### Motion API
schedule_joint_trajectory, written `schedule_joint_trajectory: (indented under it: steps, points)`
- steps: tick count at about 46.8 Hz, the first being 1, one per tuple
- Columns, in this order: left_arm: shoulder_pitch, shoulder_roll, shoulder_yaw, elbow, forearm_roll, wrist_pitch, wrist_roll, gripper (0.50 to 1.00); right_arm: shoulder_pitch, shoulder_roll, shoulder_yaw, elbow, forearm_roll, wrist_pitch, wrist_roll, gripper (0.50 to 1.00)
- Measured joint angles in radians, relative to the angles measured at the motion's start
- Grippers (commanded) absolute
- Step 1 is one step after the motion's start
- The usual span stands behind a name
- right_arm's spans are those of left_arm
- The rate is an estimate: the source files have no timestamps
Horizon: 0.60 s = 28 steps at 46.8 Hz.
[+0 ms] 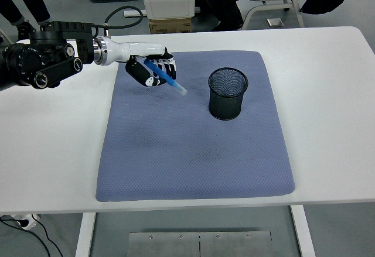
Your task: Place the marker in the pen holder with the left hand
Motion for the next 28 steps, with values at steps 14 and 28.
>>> schedule_joint_trajectory:
  steps: [14,28]
  points:
    - [-0.040,-0.013,-0.105,0.000,0.000,-0.035,0.003,0.500,0.000,0.000,0.000,0.000,0.000,0.000,0.000,1.000]
    - [0.000,-0.085,-0.211,0.000,-0.001,-0.037,0.005,0.500,0.000,0.000,0.000,0.000,0.000,0.000,0.000,1.000]
